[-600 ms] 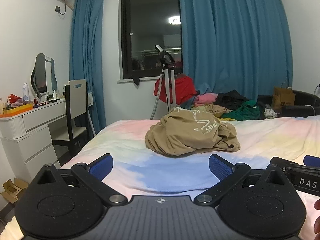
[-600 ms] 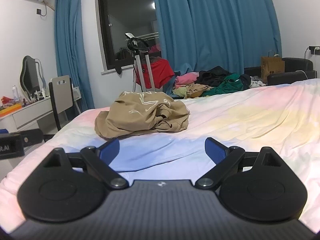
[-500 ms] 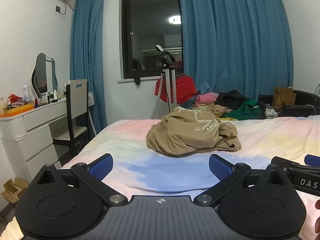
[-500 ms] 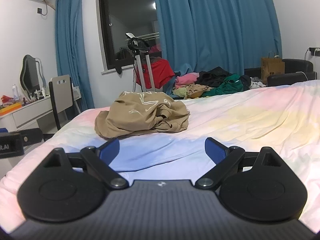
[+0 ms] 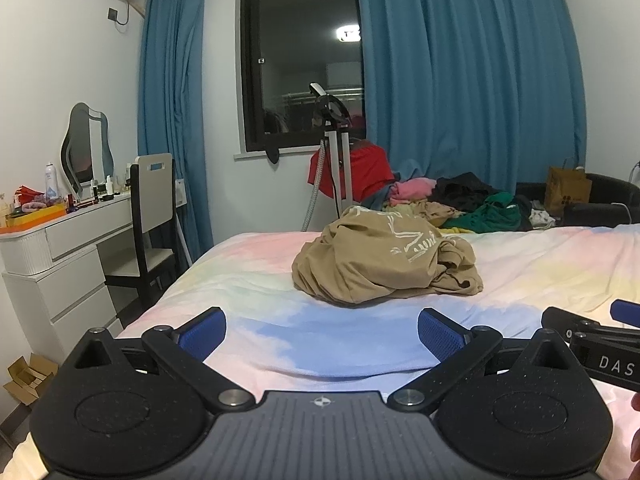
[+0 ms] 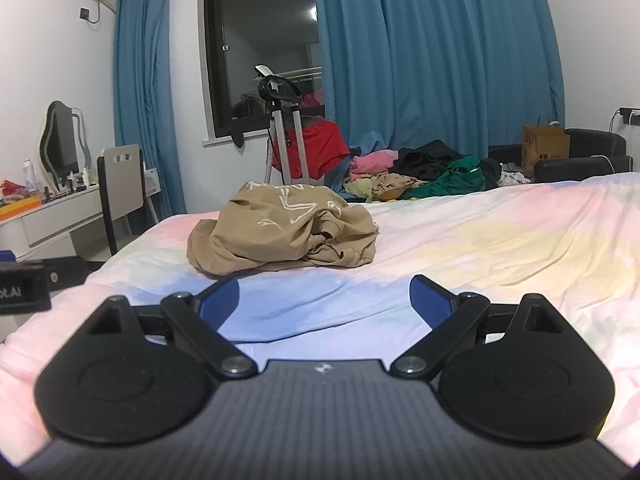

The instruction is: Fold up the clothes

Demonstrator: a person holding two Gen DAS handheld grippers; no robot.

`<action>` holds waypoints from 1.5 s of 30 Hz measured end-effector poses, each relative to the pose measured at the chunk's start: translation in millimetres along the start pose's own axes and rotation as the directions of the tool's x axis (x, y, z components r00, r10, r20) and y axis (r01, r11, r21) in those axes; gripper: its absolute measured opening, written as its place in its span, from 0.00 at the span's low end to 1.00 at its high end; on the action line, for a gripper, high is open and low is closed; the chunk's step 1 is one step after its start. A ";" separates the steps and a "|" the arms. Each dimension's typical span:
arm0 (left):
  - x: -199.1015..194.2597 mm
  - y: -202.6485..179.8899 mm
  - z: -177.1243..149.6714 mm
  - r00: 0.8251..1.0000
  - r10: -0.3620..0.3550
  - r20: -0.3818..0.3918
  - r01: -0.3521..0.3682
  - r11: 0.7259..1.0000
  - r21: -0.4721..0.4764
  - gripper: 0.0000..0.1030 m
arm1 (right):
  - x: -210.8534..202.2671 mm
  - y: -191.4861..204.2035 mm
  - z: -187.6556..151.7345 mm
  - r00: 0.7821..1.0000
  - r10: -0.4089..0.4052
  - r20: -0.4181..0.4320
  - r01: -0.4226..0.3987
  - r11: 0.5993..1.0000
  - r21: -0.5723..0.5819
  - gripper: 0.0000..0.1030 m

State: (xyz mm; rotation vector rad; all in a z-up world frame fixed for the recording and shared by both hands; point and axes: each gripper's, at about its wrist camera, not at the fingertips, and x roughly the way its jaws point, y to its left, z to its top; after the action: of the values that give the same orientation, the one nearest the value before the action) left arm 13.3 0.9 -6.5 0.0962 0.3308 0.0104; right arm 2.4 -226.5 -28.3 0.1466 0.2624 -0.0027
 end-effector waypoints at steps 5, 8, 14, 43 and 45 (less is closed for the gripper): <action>-1.0 -1.0 -0.7 1.000 -0.007 0.004 0.007 1.000 0.008 1.00 | 1.8 -0.6 -1.2 1.000 0.008 -0.011 -0.008 1.000 0.009 0.91; 0.3 -0.9 -1.3 1.000 -0.003 0.002 0.003 1.000 0.011 1.00 | 2.0 -1.1 -1.4 1.000 0.006 -0.011 -0.006 1.000 0.013 0.91; 1.0 1.0 -3.4 1.000 -0.004 -0.002 0.004 1.000 0.007 1.00 | 1.6 -0.3 0.1 1.000 0.006 -0.007 -0.006 1.000 0.010 0.91; 238.6 -72.9 3.4 0.981 0.019 -0.192 0.055 0.927 0.370 0.96 | 19.2 -51.1 16.3 0.990 -0.141 -0.020 0.143 0.976 0.165 0.91; 268.1 -87.6 8.7 0.979 0.026 -0.202 0.057 0.917 0.394 0.91 | 31.0 -50.9 11.3 0.988 -0.150 -0.029 0.153 0.972 0.177 0.91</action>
State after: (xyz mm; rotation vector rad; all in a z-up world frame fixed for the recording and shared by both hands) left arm 269.2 -80.2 -93.5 0.5009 0.5369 -0.0644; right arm 34.2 -278.0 -32.8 0.3052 0.2884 -0.1776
